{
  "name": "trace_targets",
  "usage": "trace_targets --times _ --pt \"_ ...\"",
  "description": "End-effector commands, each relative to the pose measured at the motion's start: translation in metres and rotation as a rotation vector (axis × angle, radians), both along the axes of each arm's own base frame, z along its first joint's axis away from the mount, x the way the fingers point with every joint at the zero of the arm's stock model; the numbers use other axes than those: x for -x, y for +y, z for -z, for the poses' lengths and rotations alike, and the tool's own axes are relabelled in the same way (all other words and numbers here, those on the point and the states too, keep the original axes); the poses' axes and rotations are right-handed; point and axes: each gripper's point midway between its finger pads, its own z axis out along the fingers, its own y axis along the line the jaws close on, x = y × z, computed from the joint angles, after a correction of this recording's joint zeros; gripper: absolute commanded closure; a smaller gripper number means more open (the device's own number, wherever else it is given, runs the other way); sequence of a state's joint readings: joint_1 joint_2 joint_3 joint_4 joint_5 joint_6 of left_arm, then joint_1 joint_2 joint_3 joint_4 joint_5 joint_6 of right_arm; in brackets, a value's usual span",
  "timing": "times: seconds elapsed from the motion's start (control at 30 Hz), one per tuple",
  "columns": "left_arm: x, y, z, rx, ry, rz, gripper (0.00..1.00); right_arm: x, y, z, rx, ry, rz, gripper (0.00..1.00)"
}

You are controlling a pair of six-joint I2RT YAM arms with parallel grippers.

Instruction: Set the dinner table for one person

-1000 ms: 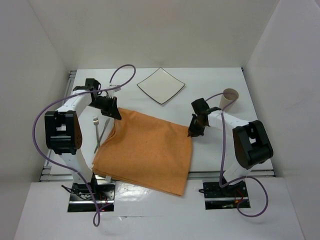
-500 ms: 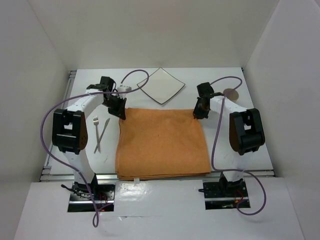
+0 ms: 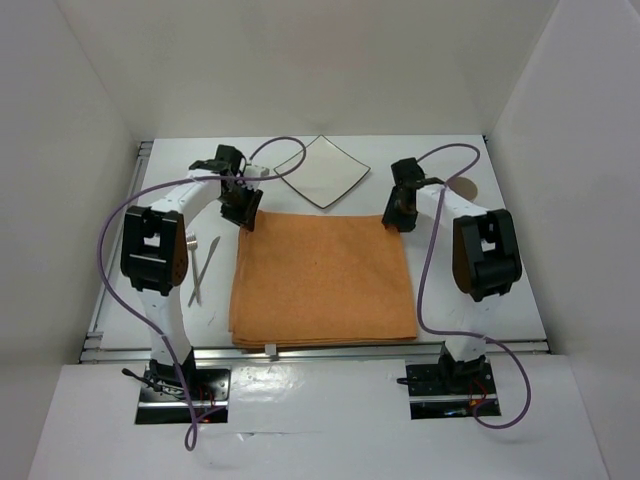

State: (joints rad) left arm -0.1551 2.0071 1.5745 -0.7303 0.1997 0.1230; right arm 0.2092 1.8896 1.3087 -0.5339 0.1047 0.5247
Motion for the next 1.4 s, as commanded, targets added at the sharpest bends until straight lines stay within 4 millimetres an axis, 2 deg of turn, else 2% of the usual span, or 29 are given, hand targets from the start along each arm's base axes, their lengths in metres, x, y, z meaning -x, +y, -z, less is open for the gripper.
trace_targets --times 0.0,0.03,0.1,0.13,0.17,0.23,0.27,0.3,0.33,0.37,0.4,0.43,0.47,0.53,0.57,0.6,0.7,0.77,0.83,0.87,0.9,0.97,1.0,1.1,1.2,1.23,1.27,1.37 --pt "-0.023 0.021 -0.016 -0.082 -0.079 -0.067 0.24 -0.023 -0.017 -0.021 0.084 -0.061 0.018 0.42" --pt "-0.024 0.023 -0.023 -0.088 -0.097 -0.083 0.22 -0.025 -0.019 -0.029 0.095 -0.074 0.013 0.29" --pt "-0.023 0.026 -0.042 -0.098 -0.133 -0.104 0.20 -0.026 -0.020 -0.046 0.125 -0.115 -0.012 0.17" --pt "-0.020 0.028 -0.051 -0.098 -0.143 -0.124 0.19 -0.024 -0.010 -0.065 0.131 -0.162 -0.043 0.14" --pt "-0.020 0.029 -0.061 -0.098 -0.167 -0.139 0.19 -0.024 -0.009 -0.074 0.141 -0.184 -0.054 0.08" --pt "-0.007 0.026 -0.081 -0.094 -0.227 -0.133 0.19 -0.012 -0.003 -0.089 0.161 -0.191 -0.081 0.08" --pt "-0.001 0.023 -0.084 -0.089 -0.244 -0.123 0.19 -0.006 -0.004 -0.087 0.163 -0.185 -0.082 0.08" --pt "0.005 0.019 -0.084 -0.092 -0.254 -0.096 0.19 0.002 0.008 -0.085 0.121 -0.173 -0.120 0.10" --pt "0.016 0.004 -0.080 -0.094 -0.248 -0.021 0.19 0.011 0.014 -0.079 0.079 -0.152 -0.133 0.13" --pt "0.036 -0.002 -0.063 -0.104 -0.177 0.028 0.19 0.028 0.012 -0.060 0.054 -0.092 -0.135 0.18" --pt "0.047 -0.007 -0.054 -0.116 -0.145 0.062 0.19 0.037 0.015 -0.049 0.030 -0.063 -0.136 0.28" --pt "0.056 -0.014 -0.041 -0.139 -0.115 0.100 0.21 0.047 0.019 -0.039 -0.004 -0.028 -0.134 0.54" --pt "0.073 -0.010 -0.023 -0.171 -0.064 0.126 0.22 0.064 0.017 -0.021 -0.008 0.029 -0.123 0.63" --pt "0.081 -0.010 -0.009 -0.189 -0.048 0.148 0.22 0.075 0.025 -0.010 -0.068 0.049 -0.112 0.78" --pt "0.089 -0.007 0.001 -0.202 -0.017 0.165 0.22 0.074 0.028 -0.009 -0.093 0.028 -0.112 0.80" --pt "0.087 -0.011 0.001 -0.199 -0.028 0.175 0.22 0.085 0.029 0.002 -0.106 0.057 -0.108 0.84" --pt "0.088 -0.012 0.022 -0.203 0.018 0.209 0.22 0.085 0.033 0.014 -0.136 0.069 -0.091 1.00" --pt "0.077 -0.009 0.034 -0.236 0.011 0.198 0.22 0.089 0.034 0.030 -0.135 0.113 -0.091 1.00" --pt "0.066 -0.012 0.035 -0.242 -0.005 0.194 0.21 0.078 0.038 0.034 -0.142 0.100 -0.083 1.00" --pt "0.065 -0.012 0.042 -0.246 0.011 0.196 0.21 0.075 0.035 0.037 -0.144 0.109 -0.064 1.00" --pt "0.058 -0.015 0.040 -0.240 0.002 0.183 0.21 0.069 0.032 0.045 -0.142 0.120 -0.050 1.00" --pt "0.057 -0.017 0.045 -0.233 0.014 0.187 0.21 0.064 0.029 0.052 -0.178 0.147 -0.021 1.00" --pt "0.053 -0.018 0.044 -0.232 0.009 0.186 0.21 0.061 0.021 0.059 -0.176 0.161 0.004 1.00" --pt "0.051 -0.014 0.052 -0.264 0.021 0.180 0.21 0.057 0.023 0.056 -0.182 0.151 0.012 1.00" --pt "0.047 -0.018 0.047 -0.244 0.014 0.174 0.21 0.057 0.023 0.048 -0.186 0.131 0.010 1.00" --pt "0.057 -0.018 0.049 -0.234 0.040 0.181 0.21 0.055 0.023 0.045 -0.190 0.113 0.008 1.00" --pt "0.059 -0.020 0.042 -0.218 0.028 0.184 0.21 0.055 0.021 0.045 -0.176 0.110 -0.001 1.00" --pt "0.068 -0.021 0.039 -0.194 0.033 0.191 0.21 0.049 0.018 0.038 -0.153 0.095 -0.022 1.00"
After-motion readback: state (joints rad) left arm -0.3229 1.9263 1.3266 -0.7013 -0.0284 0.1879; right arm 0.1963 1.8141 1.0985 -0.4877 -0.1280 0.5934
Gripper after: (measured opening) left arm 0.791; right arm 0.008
